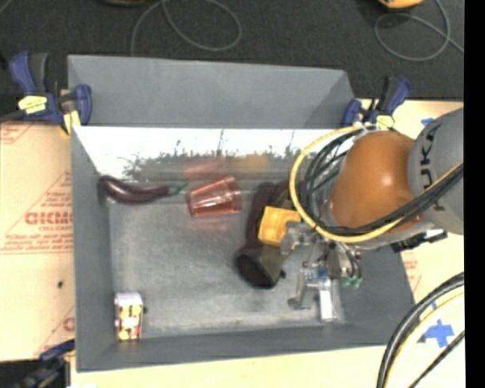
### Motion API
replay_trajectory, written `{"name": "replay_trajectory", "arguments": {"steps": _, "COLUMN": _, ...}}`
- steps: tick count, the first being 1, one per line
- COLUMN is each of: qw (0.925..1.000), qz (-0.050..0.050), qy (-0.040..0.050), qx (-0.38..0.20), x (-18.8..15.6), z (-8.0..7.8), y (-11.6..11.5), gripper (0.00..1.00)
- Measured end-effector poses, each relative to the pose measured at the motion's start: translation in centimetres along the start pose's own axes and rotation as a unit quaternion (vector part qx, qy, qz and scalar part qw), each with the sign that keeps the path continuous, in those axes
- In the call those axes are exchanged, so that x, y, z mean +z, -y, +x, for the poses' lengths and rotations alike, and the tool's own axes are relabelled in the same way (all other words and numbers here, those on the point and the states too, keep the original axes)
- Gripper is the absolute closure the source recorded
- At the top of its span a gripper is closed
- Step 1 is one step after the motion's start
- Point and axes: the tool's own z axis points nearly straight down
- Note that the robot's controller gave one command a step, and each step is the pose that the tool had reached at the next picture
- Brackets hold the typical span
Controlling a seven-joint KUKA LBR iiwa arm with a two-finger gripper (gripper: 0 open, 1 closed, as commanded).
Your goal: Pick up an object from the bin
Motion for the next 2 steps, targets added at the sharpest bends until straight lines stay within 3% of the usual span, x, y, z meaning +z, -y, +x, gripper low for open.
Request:
{"name": "replay_trajectory", "arguments": {"steps": 1, "qw": 0.9992, "qz": 0.000, "qy": -0.0001, "qx": 0.039, "x": 1.96, "z": -2.47, "y": -1.53, "gripper": 0.00}}
{"name": "replay_trajectory", "arguments": {"steps": 2, "qw": 0.9958, "qz": 0.000, "qy": 0.0019, "qx": 0.091, "x": 1.74, "z": -3.28, "y": -2.37, "gripper": 0.00}}
